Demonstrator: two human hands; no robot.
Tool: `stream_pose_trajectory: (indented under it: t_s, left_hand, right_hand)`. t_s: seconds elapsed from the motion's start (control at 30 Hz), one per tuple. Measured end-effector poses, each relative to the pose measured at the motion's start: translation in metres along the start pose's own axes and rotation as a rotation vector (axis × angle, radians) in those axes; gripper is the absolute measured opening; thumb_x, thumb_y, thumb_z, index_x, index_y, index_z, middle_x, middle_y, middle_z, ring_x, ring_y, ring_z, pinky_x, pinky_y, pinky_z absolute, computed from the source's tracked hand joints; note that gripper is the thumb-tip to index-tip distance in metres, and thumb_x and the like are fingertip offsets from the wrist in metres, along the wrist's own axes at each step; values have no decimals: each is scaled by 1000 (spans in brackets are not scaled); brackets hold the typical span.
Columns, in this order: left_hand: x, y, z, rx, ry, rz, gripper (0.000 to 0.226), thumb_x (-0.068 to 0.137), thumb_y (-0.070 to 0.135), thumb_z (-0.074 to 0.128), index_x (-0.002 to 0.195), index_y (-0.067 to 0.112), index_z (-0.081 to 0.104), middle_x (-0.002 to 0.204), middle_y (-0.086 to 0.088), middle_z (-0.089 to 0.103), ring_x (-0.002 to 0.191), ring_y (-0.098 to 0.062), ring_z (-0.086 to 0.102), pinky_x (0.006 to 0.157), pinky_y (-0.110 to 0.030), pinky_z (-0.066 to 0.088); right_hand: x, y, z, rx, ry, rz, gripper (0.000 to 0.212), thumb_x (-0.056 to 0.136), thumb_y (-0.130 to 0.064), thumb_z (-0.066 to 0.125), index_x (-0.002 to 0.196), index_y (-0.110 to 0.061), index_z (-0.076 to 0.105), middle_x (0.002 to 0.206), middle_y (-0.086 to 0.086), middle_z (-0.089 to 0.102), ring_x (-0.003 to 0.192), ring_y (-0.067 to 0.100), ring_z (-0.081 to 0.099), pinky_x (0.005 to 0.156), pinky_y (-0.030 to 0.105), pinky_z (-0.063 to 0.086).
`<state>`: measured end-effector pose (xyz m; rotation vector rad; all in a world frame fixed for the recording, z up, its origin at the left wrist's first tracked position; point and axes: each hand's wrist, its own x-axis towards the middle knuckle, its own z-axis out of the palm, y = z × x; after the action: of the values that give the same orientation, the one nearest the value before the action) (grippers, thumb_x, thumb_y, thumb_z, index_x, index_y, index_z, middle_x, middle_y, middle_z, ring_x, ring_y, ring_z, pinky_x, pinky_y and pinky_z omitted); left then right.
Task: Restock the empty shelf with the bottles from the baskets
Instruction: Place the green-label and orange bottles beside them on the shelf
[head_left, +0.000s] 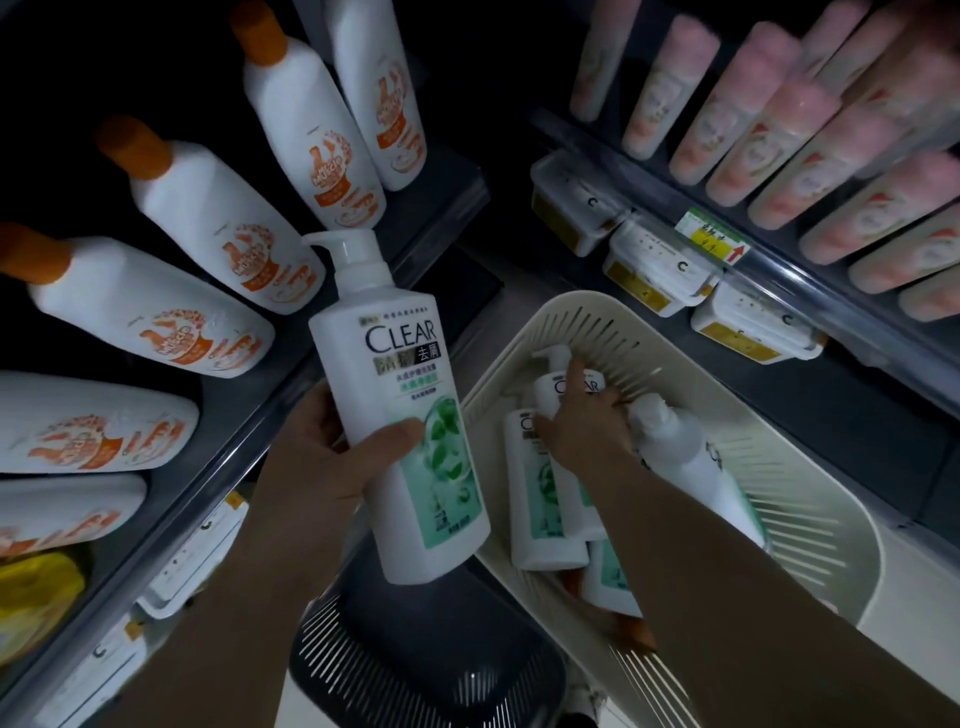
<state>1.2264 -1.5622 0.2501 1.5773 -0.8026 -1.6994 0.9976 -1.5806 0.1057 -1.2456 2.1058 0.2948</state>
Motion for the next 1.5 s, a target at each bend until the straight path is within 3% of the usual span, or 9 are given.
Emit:
stream_pose_trajectory:
  t_s: [0.23, 0.37, 0.47, 0.6, 0.7, 0.8, 1.13, 1.37, 1.5]
  left_hand:
    - [-23, 24, 1, -72, 1, 6, 59, 61, 13, 72, 119, 17, 63, 107, -3, 74, 95, -23, 72, 72, -35, 60]
    - [-49, 53, 4, -160, -38, 19, 59, 59, -1, 75, 115, 15, 64, 105, -7, 74, 87, -22, 73, 63, -32, 59]
    - [-75, 84, 7, -228, -47, 57, 47, 65, 12, 61, 111, 17, 65, 104, -9, 74, 87, -26, 73, 71, -41, 59]
    - [-114, 143, 18, -330, -69, 104, 44, 65, 19, 64, 108, 14, 66, 94, -13, 75, 76, -27, 73, 61, -39, 59]
    - [-150, 193, 25, -295, -62, 225, 41, 67, 27, 72, 106, 14, 69, 97, -16, 74, 80, -33, 72, 68, -44, 59]
    - [-190, 243, 30, -226, -60, 372, 65, 61, 34, 84, 118, 9, 64, 109, -19, 71, 94, -38, 70, 76, -47, 59]
    - [-326, 381, 20, -201, 87, 708, 42, 74, 25, 68, 112, 10, 61, 97, -13, 74, 79, -24, 73, 60, -31, 58]
    - [-378, 458, -27, -62, 226, 901, 44, 72, 22, 77, 112, 8, 64, 104, -13, 73, 87, -24, 72, 67, -30, 58]
    - [-377, 489, -73, -23, 281, 879, 57, 60, 20, 89, 110, 6, 66, 106, -15, 73, 95, -31, 71, 82, -42, 55]
  right_hand:
    - [-41, 4, -20, 98, 22, -139, 97, 83, -53, 62, 151, -25, -2, 145, 27, 30, 128, 42, 37, 101, 48, 40]
    - [-81, -1, -57, 302, 38, -239, 108, 61, -68, 61, 147, -31, 6, 139, 19, 41, 120, 36, 47, 95, 49, 47]
    - [-117, -10, -110, 392, 122, -321, 106, 70, -47, 75, 150, -25, 9, 132, 17, 40, 114, 34, 48, 89, 44, 49]
    - [-163, -25, -191, 436, 258, -485, 98, 79, -36, 75, 152, -22, 11, 139, 13, 33, 106, 29, 53, 79, 32, 44]
    - [-203, -45, -254, 455, 358, -614, 93, 78, -38, 75, 149, -26, 15, 135, 10, 33, 95, 22, 49, 76, 29, 40]
    - [-248, -66, -317, 430, 480, -717, 94, 73, -42, 75, 147, -28, 18, 129, 6, 35, 94, 17, 43, 75, 30, 38]
    - [-399, -132, -475, 512, 689, -1067, 88, 63, -39, 80, 134, -36, 29, 110, -6, 33, 81, 16, 53, 73, 28, 41]
    - [-468, -184, -539, 558, 691, -1231, 88, 64, -39, 84, 132, -33, 29, 115, -3, 34, 89, 15, 49, 78, 27, 37]
    - [-486, -219, -550, 574, 656, -1256, 93, 63, -38, 85, 135, -31, 28, 121, 0, 35, 97, 17, 47, 82, 30, 38]
